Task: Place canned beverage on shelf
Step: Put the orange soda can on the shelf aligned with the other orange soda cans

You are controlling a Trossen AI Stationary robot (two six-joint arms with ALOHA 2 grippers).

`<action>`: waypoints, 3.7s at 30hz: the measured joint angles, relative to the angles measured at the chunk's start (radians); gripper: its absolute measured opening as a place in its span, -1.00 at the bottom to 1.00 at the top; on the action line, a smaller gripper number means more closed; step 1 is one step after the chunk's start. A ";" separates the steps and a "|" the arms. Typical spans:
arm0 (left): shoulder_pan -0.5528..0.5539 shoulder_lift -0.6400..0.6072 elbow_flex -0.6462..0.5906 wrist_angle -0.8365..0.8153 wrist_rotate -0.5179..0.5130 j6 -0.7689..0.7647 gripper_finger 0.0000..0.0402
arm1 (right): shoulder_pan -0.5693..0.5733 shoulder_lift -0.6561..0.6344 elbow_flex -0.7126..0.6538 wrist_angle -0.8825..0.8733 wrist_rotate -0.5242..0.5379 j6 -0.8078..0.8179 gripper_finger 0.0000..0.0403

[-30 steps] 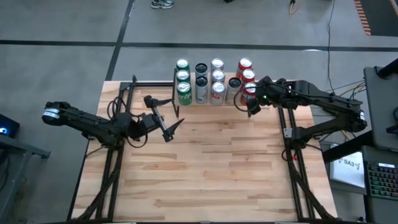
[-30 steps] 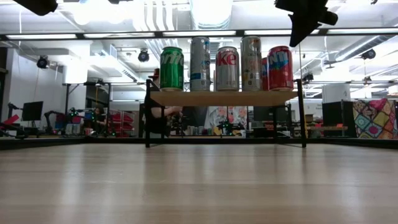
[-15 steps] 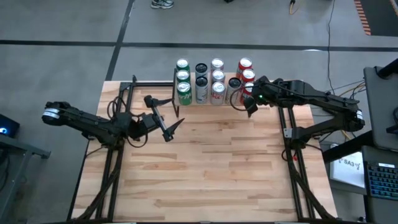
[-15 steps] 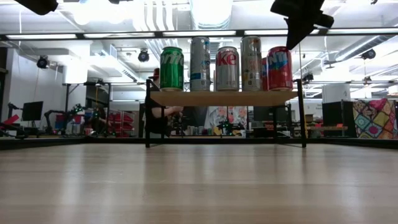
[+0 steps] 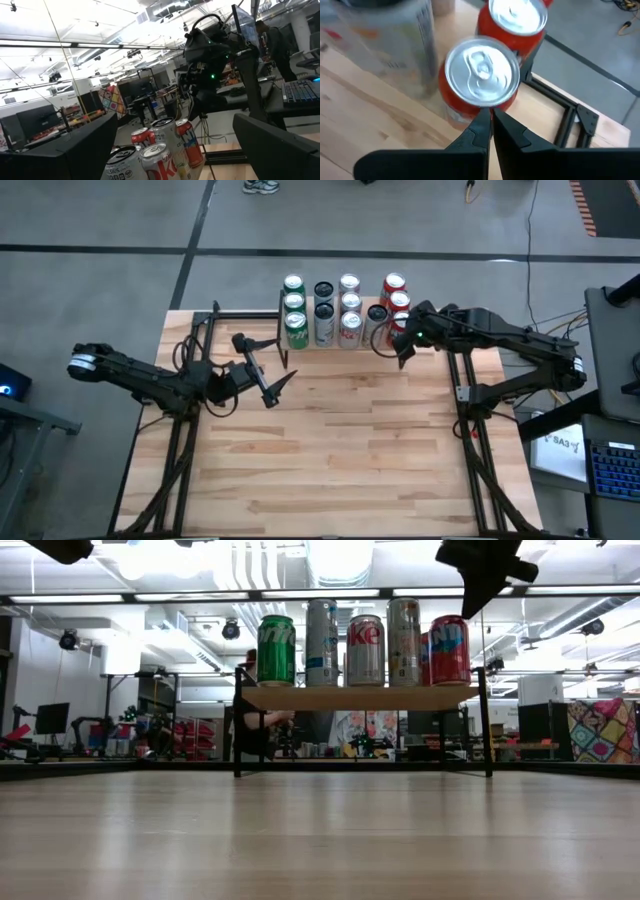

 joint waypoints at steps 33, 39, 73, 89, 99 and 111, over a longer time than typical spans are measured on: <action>0.000 0.000 0.002 0.000 0.002 -0.003 0.90 | 0.000 0.091 0.092 0.139 0.036 0.035 -0.96; 0.000 0.000 0.002 0.000 0.002 -0.003 0.90 | 0.000 0.093 0.093 0.139 0.065 0.035 -0.96; 0.000 0.000 0.002 -0.001 0.002 -0.003 0.90 | 0.000 0.124 0.090 0.083 0.102 0.039 -0.96; 0.000 0.000 0.002 -0.001 0.002 -0.003 0.90 | 0.000 0.125 0.085 0.086 0.079 0.039 -0.96; 0.000 0.000 0.002 -0.001 0.002 -0.003 0.90 | 0.000 0.125 0.079 0.086 0.078 0.039 -0.96; 0.000 0.000 0.002 -0.001 0.002 -0.003 0.90 | 0.000 0.125 0.079 0.086 0.052 0.036 -0.96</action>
